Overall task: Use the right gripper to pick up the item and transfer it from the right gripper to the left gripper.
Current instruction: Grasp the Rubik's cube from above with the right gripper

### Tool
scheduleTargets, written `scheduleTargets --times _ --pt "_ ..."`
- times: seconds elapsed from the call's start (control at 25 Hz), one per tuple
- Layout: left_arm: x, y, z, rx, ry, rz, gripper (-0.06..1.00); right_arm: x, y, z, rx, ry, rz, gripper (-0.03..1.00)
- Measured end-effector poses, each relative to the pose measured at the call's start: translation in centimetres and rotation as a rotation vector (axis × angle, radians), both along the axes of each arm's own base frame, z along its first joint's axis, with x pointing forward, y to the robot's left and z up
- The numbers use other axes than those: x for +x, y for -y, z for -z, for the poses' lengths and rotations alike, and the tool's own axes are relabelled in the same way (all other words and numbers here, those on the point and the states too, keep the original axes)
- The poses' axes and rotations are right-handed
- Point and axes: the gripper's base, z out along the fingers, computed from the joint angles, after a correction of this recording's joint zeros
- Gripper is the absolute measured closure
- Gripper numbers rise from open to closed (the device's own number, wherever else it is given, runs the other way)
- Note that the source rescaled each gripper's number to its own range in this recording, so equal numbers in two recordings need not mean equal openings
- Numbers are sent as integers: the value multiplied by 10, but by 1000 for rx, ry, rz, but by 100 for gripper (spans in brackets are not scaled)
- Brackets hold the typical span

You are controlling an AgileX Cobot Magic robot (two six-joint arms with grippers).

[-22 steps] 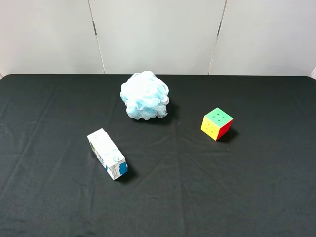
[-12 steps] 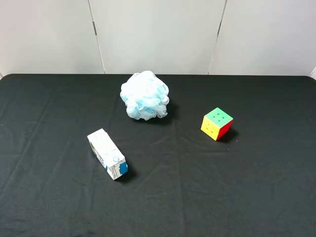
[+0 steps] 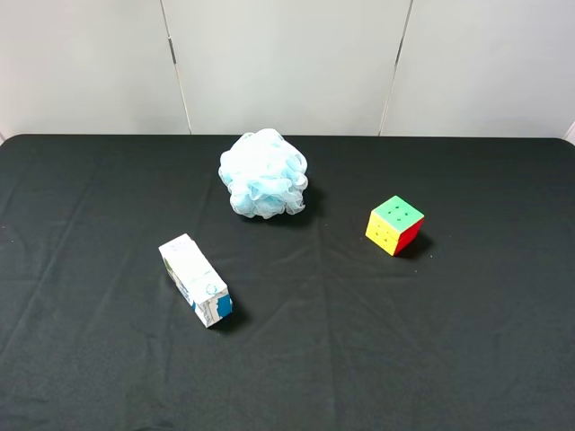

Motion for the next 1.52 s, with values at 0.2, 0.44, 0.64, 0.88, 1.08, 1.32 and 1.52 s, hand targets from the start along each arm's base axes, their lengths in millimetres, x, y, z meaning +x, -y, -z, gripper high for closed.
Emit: scheduleTargets --times 0.2,0.44,0.64,0.88,1.08,1.32,1.52 --pt "0 0 0 0 0 0 3 0 0 0 0 0 0 -3" --pt "0 0 0 0 0 0 3 -11 -1 -25 -4 94 -3 -3" --pt "0 0 0 0 0 0 3 -8 -1 -57 -15 109 -11 -3" --pt "0 0 0 0 0 0 3 25 -2 -98 -25 25 -61 -3" --pt "0 0 0 0 0 0 3 77 -5 -112 -52 -124 -169 -3" --pt "0 0 0 0 0 0 3 144 -8 -114 -84 -285 -304 -3" --pt "0 0 0 0 1 0 3 196 -10 -101 -44 -425 -384 -3"
